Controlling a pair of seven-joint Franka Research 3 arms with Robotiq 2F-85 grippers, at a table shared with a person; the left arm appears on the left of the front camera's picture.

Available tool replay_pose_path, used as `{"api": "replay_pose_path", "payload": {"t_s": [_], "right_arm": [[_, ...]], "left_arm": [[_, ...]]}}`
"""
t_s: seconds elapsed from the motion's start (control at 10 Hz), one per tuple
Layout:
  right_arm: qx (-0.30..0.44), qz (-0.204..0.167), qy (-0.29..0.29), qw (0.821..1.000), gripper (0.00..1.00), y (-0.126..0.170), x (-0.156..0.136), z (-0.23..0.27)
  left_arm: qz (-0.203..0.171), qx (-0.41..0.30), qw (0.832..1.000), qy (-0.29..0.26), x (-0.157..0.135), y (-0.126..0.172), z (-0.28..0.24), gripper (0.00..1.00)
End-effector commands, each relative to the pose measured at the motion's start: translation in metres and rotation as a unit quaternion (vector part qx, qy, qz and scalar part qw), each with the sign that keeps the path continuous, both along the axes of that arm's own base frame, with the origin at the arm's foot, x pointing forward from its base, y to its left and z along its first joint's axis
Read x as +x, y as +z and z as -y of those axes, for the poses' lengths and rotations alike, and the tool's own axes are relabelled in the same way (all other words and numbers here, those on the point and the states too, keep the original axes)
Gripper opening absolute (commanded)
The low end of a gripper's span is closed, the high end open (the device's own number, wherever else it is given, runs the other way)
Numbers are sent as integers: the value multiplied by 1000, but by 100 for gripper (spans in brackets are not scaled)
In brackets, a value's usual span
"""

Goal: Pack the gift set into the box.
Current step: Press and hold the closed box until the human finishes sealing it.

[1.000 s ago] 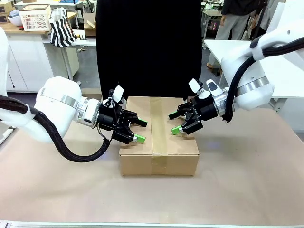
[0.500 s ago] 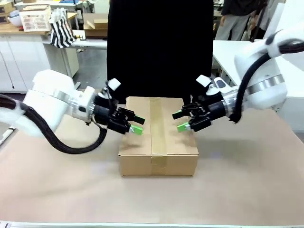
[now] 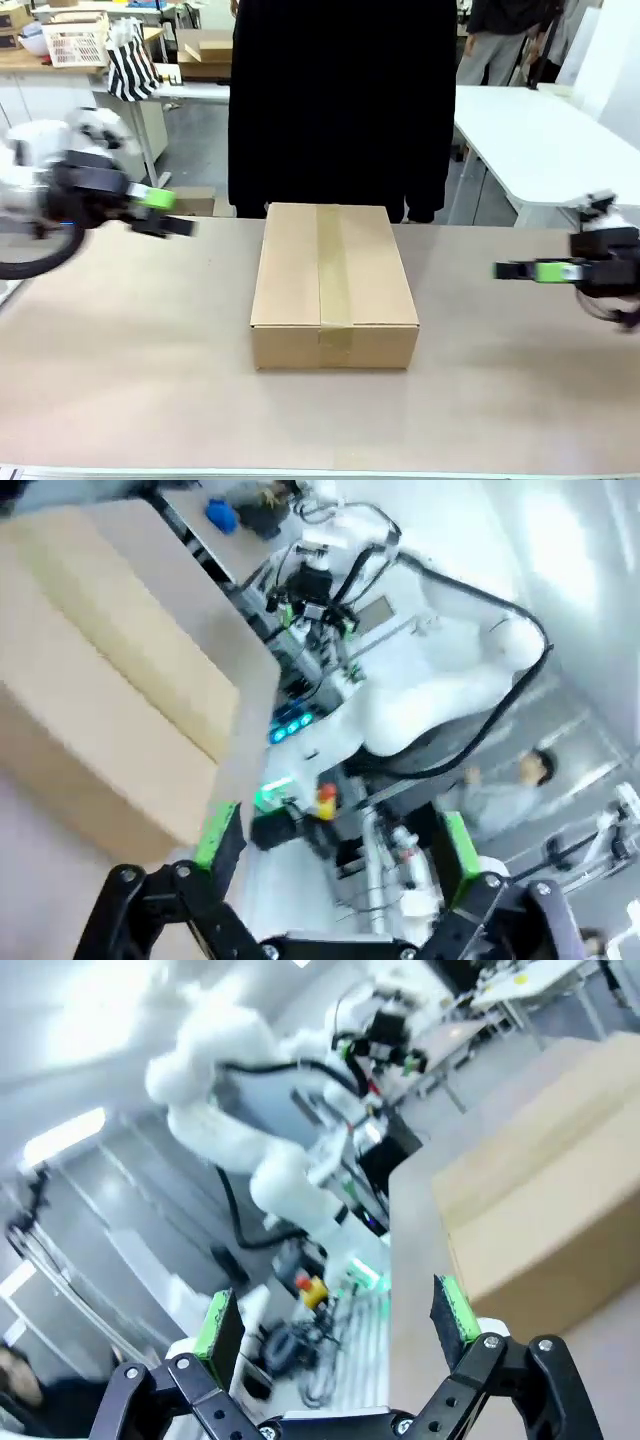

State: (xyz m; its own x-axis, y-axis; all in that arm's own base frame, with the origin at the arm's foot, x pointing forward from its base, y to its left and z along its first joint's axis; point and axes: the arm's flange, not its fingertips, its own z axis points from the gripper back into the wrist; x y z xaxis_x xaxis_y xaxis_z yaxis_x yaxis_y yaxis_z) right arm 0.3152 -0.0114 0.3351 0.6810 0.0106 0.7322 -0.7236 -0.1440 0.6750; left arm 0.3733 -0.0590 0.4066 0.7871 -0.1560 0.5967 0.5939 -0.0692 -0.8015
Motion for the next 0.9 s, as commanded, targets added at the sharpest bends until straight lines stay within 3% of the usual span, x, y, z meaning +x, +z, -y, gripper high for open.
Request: {"api": "replay_pose_path", "payload": {"t_s": [0.0, 0.1, 0.8], "right_arm": [[62, -3, -74, 995, 100, -48, -46, 28], [0, 0, 0, 1000, 100, 0, 0, 0], [0, 0, 0, 1000, 100, 0, 0, 0]], "left_arm": [[-104, -29, 992, 62, -12, -28, -48, 100], [0, 0, 1000, 0, 0, 0, 0, 100], [0, 0, 1000, 0, 0, 0, 0, 100]]}}
